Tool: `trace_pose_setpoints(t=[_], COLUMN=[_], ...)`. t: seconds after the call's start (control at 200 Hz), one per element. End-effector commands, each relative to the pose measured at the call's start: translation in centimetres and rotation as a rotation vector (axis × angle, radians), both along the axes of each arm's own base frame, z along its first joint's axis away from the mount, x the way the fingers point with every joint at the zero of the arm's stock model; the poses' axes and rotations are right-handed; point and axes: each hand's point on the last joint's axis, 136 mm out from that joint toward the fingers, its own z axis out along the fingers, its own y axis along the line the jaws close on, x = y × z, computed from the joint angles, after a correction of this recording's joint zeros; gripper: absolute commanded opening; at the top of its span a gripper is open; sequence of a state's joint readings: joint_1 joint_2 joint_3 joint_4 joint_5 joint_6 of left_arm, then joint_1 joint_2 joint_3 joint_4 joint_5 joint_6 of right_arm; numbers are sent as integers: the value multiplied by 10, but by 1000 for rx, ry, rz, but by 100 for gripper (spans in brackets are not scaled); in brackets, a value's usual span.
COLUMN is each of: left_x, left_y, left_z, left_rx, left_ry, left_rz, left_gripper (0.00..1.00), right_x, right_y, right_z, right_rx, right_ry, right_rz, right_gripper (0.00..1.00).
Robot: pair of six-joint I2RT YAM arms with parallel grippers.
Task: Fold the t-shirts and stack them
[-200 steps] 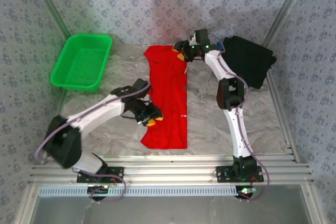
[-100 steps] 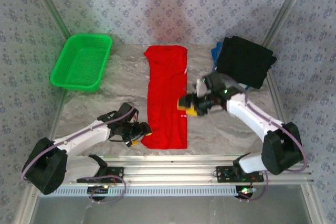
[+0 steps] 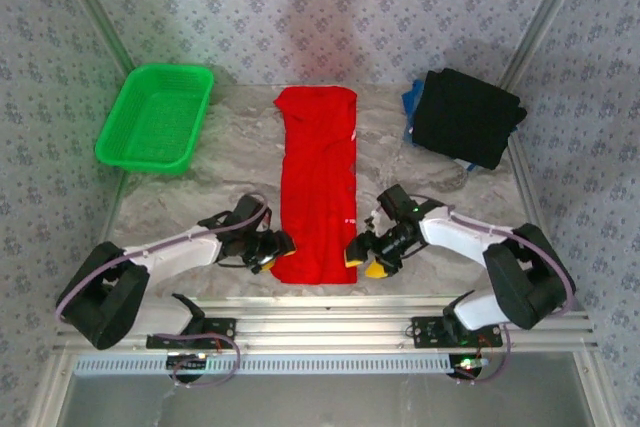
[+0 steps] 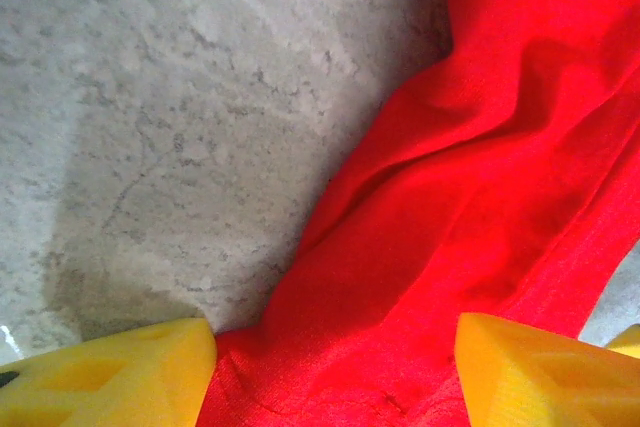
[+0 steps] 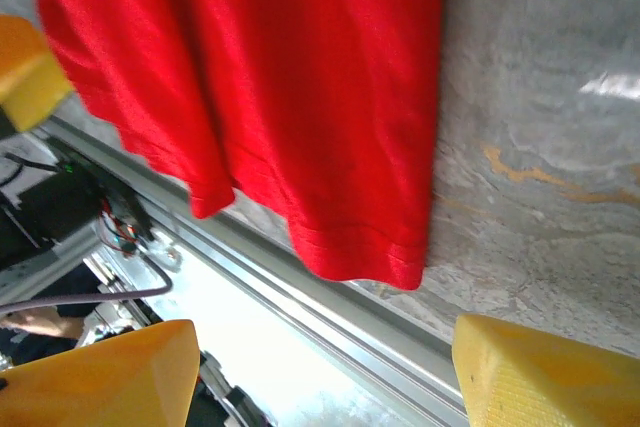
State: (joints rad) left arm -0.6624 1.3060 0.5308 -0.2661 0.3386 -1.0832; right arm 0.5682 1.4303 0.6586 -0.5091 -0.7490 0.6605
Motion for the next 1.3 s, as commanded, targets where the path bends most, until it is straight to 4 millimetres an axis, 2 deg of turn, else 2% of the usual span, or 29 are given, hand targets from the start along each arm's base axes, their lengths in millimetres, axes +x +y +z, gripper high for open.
trace_pose_setpoints(t=[0.0, 0.17, 0.265, 0.35, 0.44, 0.49, 0.62, 0.804, 0.949, 1.059, 1.169, 1.294], left_x=[-17, -25, -28, -31, -34, -37, -44, -44, -41, -33, -16, 13], left_y=[-3, -11, -18, -17, -14, -9, 2, 9, 7, 4, -3, -13], left_z=[-17, -21, -17, -14, -10, -9, -8, 1, 10, 22, 44, 72], left_rx=[31, 47, 47, 66, 72, 81, 107, 119, 115, 103, 80, 34], left_ry=[53, 81, 84, 93, 102, 106, 115, 91, 82, 55, 21, -22], left_rz=[-40, -52, -63, -65, -56, -47, -31, -10, -5, 8, 8, 11], left_gripper=[63, 50, 37, 27, 20, 18, 14, 10, 7, 7, 7, 7], right_x=[-7, -7, -8, -6, -5, -5, -9, -21, -27, -20, -3, 30], right_y=[7, 19, 28, 39, 41, 40, 32, 20, 18, 21, 27, 31], right_z=[-6, -12, -13, -12, -14, -17, -20, -11, -2, 8, 29, 53], right_rx=[11, 6, 3, 2, -36, -49, -74, -103, -106, -94, -80, -57], right_ry=[0, -3, 5, 6, 27, 38, 53, 86, 104, 87, 56, 9], right_rz=[52, 87, 121, 151, 159, 155, 170, 175, 172, 162, 160, 119], right_gripper=[70, 70, 68, 66, 62, 56, 25, 0, 0, 0, 0, 0])
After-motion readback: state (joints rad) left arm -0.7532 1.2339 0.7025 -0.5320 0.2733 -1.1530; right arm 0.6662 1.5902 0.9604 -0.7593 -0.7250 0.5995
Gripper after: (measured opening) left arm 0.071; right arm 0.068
